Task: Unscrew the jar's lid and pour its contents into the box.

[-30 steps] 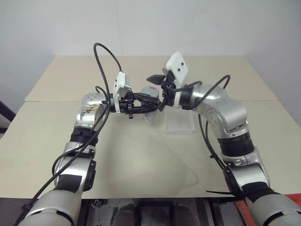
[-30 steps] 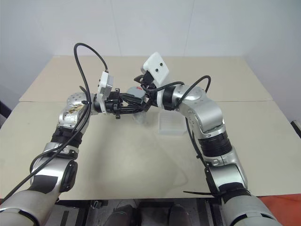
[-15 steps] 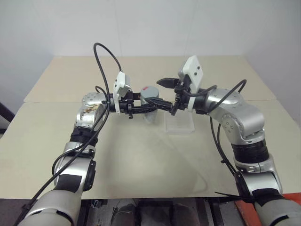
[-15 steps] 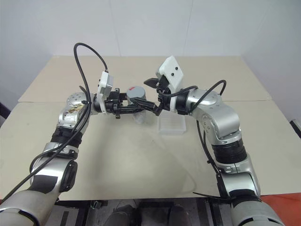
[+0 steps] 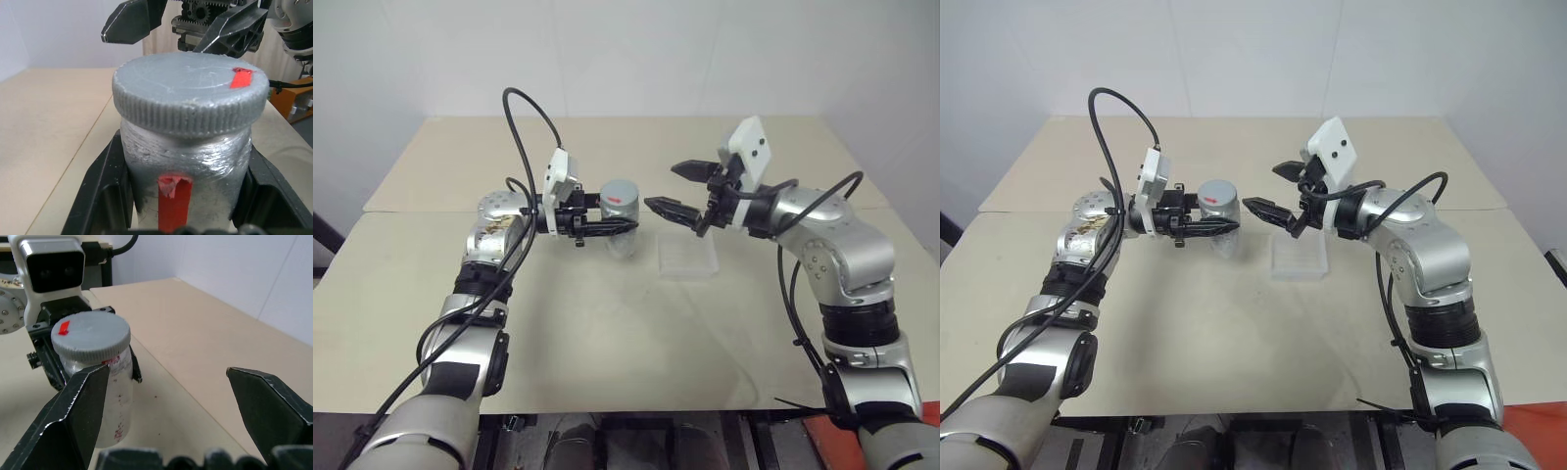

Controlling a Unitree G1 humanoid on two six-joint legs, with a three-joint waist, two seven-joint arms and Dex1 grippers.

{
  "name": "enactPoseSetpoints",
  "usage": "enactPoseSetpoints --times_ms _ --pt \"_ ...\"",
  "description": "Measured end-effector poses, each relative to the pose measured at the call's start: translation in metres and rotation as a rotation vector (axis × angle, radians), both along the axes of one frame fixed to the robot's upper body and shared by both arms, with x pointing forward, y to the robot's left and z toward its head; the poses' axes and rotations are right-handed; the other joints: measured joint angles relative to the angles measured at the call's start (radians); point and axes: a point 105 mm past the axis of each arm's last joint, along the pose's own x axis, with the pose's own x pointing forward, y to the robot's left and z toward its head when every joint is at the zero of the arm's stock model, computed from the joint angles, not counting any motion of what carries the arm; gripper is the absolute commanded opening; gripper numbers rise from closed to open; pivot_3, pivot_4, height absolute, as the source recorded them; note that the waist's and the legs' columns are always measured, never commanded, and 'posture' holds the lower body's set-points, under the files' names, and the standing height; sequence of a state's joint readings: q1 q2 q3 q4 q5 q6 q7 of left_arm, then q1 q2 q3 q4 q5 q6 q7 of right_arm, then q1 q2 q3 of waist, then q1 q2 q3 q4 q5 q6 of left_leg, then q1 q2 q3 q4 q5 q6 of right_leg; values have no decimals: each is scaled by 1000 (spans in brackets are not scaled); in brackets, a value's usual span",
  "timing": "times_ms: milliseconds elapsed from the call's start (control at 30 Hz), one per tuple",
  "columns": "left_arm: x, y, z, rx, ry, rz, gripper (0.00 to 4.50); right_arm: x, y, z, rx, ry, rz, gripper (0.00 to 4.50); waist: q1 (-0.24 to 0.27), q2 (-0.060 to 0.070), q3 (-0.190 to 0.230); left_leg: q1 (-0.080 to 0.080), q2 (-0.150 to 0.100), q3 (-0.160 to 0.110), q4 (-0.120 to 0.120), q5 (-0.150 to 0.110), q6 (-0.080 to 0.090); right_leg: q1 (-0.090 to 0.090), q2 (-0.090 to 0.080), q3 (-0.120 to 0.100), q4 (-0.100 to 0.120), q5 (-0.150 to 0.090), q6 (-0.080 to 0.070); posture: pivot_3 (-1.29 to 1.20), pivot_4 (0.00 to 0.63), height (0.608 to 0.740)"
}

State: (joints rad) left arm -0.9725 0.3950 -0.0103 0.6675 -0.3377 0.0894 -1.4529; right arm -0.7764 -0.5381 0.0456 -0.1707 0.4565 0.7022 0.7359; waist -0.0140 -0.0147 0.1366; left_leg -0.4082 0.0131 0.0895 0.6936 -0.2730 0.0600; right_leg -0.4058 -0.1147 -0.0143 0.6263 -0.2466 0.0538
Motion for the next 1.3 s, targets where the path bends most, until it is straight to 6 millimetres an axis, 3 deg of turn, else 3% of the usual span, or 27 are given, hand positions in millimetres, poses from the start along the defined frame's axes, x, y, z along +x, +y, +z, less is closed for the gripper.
enactPoseSetpoints --times_ms 233,467,733,1300 --pt "1 -1 -1 -2 4 8 2058 -10 -3 4 9 4 59 4481 0 0 0 0 0 0 0 0 0 0 0 0 0 0 0 0 150 740" --pt "3 -10 -5 0 1 12 2058 -16 19 16 23 3 119 4481 -1 0 0 0 0 0 0 0 0 0 0 0 0 0 0 0 150 740" --pt "5 -10 -8 0 13 19 2058 -14 41 13 -35 17 126 4481 0 0 0 0 0 0 0 0 0 0 0 0 0 0 0 0 150 740" --pt "5 -10 -8 0 11 20 2058 -9 51 6 -46 44 131 4481 -1 0 0 0 0 0 0 0 0 0 0 0 0 0 0 0 150 740"
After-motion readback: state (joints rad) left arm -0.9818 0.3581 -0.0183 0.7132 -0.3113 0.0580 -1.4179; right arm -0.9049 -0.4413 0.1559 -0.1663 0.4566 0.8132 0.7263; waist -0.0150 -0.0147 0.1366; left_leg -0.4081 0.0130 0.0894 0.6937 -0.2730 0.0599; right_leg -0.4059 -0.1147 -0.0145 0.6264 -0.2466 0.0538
